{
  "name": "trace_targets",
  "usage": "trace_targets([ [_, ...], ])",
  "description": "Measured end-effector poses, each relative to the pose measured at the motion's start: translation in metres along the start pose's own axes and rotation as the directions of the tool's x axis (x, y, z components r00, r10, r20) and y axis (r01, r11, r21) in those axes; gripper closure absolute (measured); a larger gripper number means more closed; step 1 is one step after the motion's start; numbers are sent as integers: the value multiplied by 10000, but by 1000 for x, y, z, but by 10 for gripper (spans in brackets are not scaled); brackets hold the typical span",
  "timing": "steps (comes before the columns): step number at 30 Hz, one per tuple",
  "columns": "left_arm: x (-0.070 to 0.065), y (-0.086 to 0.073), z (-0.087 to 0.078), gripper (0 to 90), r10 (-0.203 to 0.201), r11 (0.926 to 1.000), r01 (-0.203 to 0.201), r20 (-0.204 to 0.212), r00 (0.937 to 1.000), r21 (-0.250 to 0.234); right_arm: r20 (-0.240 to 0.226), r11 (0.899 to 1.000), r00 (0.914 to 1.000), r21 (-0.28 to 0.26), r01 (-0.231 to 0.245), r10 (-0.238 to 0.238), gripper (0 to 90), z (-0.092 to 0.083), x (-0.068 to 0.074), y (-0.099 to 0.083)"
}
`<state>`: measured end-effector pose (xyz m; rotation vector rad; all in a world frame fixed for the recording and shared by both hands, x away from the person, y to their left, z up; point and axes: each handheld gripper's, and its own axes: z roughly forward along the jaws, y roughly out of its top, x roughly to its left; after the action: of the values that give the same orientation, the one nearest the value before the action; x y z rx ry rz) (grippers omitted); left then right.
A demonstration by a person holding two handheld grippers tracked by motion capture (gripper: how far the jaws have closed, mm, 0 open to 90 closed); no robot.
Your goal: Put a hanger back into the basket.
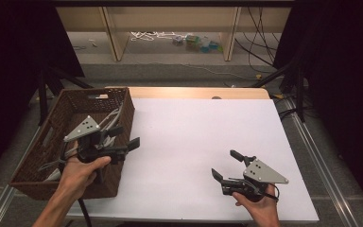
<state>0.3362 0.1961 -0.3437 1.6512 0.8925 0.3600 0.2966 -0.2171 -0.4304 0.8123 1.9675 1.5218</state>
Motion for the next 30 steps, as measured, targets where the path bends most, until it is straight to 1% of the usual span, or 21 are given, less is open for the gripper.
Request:
trace_targets([
  [4, -11, -4, 8, 165, 181, 9998, -180, 159, 9997, -97, -82, 9999, 10000, -107, -15, 14, 159, 0, 0, 0],
  [6, -17, -8, 13, 164, 525, 9986, -523, 161, 9985, -106, -82, 9999, 10000, -118, -22, 21, 158, 0, 0, 0],
  [7, -19, -9, 14, 165, 559, 9984, -558, 156, 9983, -113, -140, 9999, 9999, -159, -15, 13, 158, 0, 0, 0],
  [9, -22, -13, 19, 163, 446, 9990, -444, 293, 9986, -67, -109, 10000, 9999, -82, -12, 11, 159, 0, 0, 0],
  [10, -24, -15, 20, 163, 346, 9994, -344, 241, 9991, -89, -89, 9998, 9999, -190, -78, 76, 159, 0, 0, 0],
  [11, -24, -16, 22, 163, 520, 9986, -516, 337, 9981, -138, -70, 9999, 10000, -156, -34, 33, 159, 0, 0, 0],
  [12, -26, -18, 23, 163, 668, 9977, -665, 275, 9974, -111, -24, 9999, 10000, -120, -18, 17, 158, -1, 0, 0],
  [13, -27, -20, 25, 163, 755, 9971, -752, 271, 9968, -113, -117, 9998, 9999, -181, -58, 55, 158, 0, 0, 0],
  [16, -30, -29, 30, 165, 774, 9968, -769, 259, 9967, -199, -83, 9997, 10000, -217, -56, 54, 158, 0, 0, 0],
  [17, -32, -31, 31, 165, 768, 9968, -763, 206, 9968, -216, -140, 9994, 9998, -341, -113, 109, 158, 1, 0, 0],
  [18, -35, -35, 31, 165, 540, 9984, -540, 37, 9985, -151, -124, 9998, 9999, -157, -119, 118, 158, -1, 0, 0],
  [19, -36, -38, 32, 165, 883, 9960, -882, 8, 9961, -125, -136, 9999, 9999, -128, -75, 73, 158, -1, -1, 1],
  [20, -36, -40, 33, 165, 1063, 9942, -1061, 112, 9943, -175, -162, 9999, 9998, -137, -100, 98, 158, -1, -1, 1],
  [21, -36, -42, 33, 165, 1104, 9936, -1100, 180, 9937, -242, -78, 9999, 9999, -130, -78, 77, 158, -2, -1, 1],
  [24, -35, -50, 33, 165, 1379, 9897, -1374, 109, 9904, -394, -155, 9997, 9999, -251, -54, 50, 158, -1, 0, 2],
  [25, -31, -51, 32, 165, 1846, 9818, -1846, -31, 9828, -456, -94, 9997, 9999, -221, -61, 59, 158, -2, 1, 2],
  [26, -30, -55, 31, 163, 1609, 9861, -1612, -108, 9869, -394, -107, 9997, 9999, -241, -36, 33, 158, -1, 1, 2],
  [27, -13, -48, 27, 163, 4076, 9106, -4124, -1048, 9071, -282, -68, 9998, 10000, -172, -29, 27, 157, -1, 1, 1],
  [28, -10, -49, 26, 163, 4350, 8980, -4396, -1165, 8929, -167, -108, 9999, 9999, -142, -19, 18, 157, -1, 0, 1],
  [29, -9, -51, 27, 164, 4379, 8967, -4420, -978, 8937, -246, -212, 9997, 9997, -200, -101, 97, 157, 1, 0, 0],
  [30, -9, -54, 27, 164, 4351, 8994, -4367, -564, 8986, -201, -209, 9999, 9997, -67, -84, 82, 157, 0, 0, 0],
])
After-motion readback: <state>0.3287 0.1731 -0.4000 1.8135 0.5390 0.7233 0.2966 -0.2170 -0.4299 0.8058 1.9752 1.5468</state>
